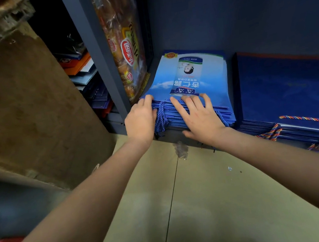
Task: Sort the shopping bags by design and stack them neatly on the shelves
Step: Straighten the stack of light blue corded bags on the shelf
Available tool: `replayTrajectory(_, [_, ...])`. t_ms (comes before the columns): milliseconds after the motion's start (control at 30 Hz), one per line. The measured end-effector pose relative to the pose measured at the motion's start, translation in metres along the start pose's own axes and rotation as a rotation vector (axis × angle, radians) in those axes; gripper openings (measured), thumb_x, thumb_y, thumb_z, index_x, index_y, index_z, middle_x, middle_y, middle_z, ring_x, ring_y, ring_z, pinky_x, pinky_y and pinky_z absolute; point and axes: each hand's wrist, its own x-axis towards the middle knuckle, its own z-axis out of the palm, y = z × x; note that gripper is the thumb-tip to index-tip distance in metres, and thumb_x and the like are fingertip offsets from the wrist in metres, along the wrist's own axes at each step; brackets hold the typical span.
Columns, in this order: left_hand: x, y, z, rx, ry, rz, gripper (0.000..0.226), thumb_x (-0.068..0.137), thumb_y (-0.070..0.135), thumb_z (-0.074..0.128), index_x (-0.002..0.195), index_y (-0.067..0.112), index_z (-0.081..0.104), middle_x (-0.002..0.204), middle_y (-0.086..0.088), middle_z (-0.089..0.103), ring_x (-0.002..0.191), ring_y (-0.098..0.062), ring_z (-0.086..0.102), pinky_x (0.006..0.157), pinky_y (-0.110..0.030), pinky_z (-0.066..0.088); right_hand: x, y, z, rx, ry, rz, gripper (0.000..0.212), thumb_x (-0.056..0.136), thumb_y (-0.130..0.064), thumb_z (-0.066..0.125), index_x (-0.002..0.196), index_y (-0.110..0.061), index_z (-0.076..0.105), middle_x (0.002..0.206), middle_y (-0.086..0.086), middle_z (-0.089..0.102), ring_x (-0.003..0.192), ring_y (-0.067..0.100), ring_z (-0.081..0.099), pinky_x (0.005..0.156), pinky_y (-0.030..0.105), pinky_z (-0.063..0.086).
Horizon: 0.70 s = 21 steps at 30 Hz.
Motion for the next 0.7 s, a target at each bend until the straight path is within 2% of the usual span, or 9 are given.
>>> replayTrajectory(67, [-0.003,-0.006,0.000,0.113,-0.002,0.067,0.038,0.095,0.025,0.051,0.131,0.014,0.046,0.113,-0.005,0.061,0.105,-0.027,0.050,0.072,-0.037,0.043,0.000,0.000,0.000,-0.010,-0.014,-0.005,0.111,0.064,-0.057,0.074,0.149,-0.011,0.020,0.130,0.016,0.051,0.116,0.031,0.051,0.104,0.052,0.033])
replayTrajectory(133, [-0.007,-0.007,0.000,0.110,-0.015,0.050,0.038,0.094,0.025,0.053,0.130,0.014,0.045,0.113,-0.004,0.062,0.105,-0.027,0.047,0.075,-0.037,0.042,0.000,0.000,0.000,-0.023,-0.003,0.001,0.113,0.061,-0.059,0.075,0.149,-0.011,0.023,0.127,0.015,0.053,0.114,0.031,0.052,0.102,0.052,0.035])
replayTrajectory(267, [-0.002,0.000,-0.002,-0.226,-0.067,-0.156,0.021,0.091,0.012,0.055,0.111,0.011,0.047,0.095,-0.002,0.062,0.103,-0.025,0.045,0.078,-0.038,0.042,0.000,-0.002,0.000,-0.044,-0.022,-0.004,0.114,0.060,-0.064,0.073,0.148,-0.011,0.023,0.126,0.014,0.053,0.112,0.030,0.053,0.101,0.052,0.036])
replayTrajectory(433, [-0.002,-0.003,-0.004,-0.199,-0.111,-0.050,0.013,0.090,0.014,0.053,0.103,0.010,0.054,0.088,-0.004,0.064,0.100,-0.020,0.045,0.078,-0.037,0.044,0.000,0.000,-0.002,-0.072,-0.048,0.005,0.114,0.064,-0.064,0.070,0.149,-0.011,0.017,0.129,0.013,0.051,0.114,0.028,0.051,0.102,0.052,0.035])
replayTrajectory(567, [-0.019,-0.005,0.010,-0.084,-0.317,0.050,0.023,0.090,0.019,0.054,0.112,0.014,0.057,0.096,0.001,0.068,0.105,-0.022,0.047,0.084,-0.033,0.042,0.000,-0.001,-0.005,-0.044,-0.110,0.000,0.113,0.067,-0.063,0.068,0.150,-0.010,0.012,0.132,0.014,0.048,0.117,0.029,0.049,0.104,0.052,0.033])
replayTrajectory(633, [-0.020,-0.011,0.005,-0.112,-0.370,0.078,0.023,0.092,0.024,0.054,0.113,0.016,0.058,0.098,0.008,0.069,0.104,-0.018,0.049,0.085,-0.031,0.042,0.002,0.002,-0.012,0.023,-0.143,0.000,0.110,0.067,-0.060,0.070,0.150,-0.011,0.017,0.132,0.015,0.048,0.117,0.031,0.049,0.104,0.052,0.033])
replayTrajectory(700, [-0.024,-0.016,-0.005,-0.181,-0.368,0.104,0.019,0.091,0.023,0.055,0.107,0.017,0.062,0.092,0.008,0.068,0.095,-0.015,0.057,0.082,-0.031,0.045,0.002,0.009,-0.020,0.156,-0.180,-0.058,0.099,0.079,-0.053,0.063,0.151,-0.013,0.009,0.142,0.016,0.036,0.127,0.032,0.038,0.110,0.049,0.024])
